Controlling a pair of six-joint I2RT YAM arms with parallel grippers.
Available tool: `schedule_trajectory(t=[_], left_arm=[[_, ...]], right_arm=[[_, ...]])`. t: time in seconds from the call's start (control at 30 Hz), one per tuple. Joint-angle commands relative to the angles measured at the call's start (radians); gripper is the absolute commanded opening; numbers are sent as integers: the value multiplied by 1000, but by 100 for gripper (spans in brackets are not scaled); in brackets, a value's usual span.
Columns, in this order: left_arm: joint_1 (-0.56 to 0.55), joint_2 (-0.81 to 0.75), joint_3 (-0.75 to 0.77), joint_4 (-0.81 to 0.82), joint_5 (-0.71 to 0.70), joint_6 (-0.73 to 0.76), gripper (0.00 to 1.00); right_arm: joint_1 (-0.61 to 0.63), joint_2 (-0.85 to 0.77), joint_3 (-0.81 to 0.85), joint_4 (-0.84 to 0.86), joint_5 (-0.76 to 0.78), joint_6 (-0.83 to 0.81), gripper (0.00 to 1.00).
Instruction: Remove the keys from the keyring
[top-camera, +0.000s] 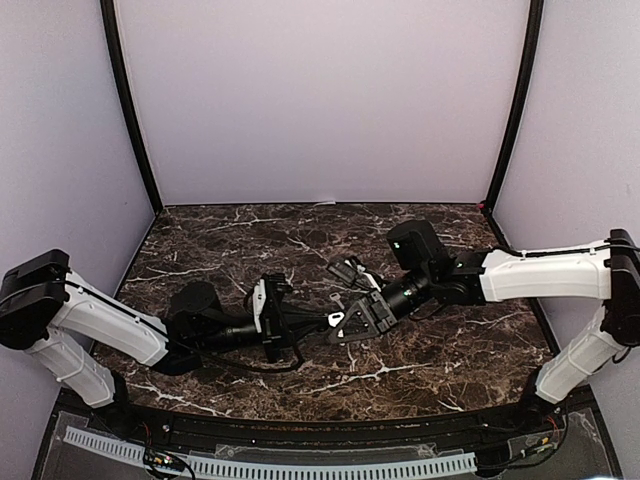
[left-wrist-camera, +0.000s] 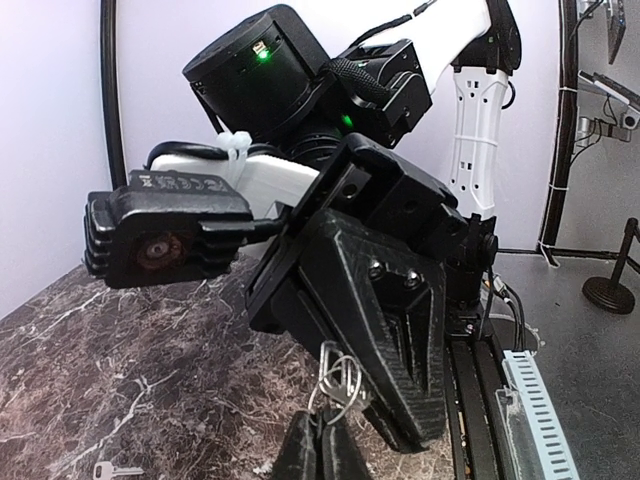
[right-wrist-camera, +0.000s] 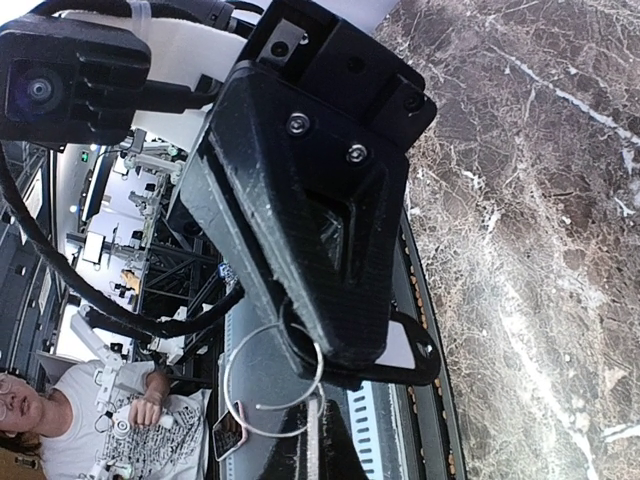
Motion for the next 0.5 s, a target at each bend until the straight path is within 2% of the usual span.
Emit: schedule_trajectory(t=[0.0,0.47], left_arm=[[7,5,18,101,45,-7,0],[7,26,21,129,111,-25,0]], right_arm=[[14,27,27,-12,-23,-4,0],[32,35,41,-42,-30,-44,0]])
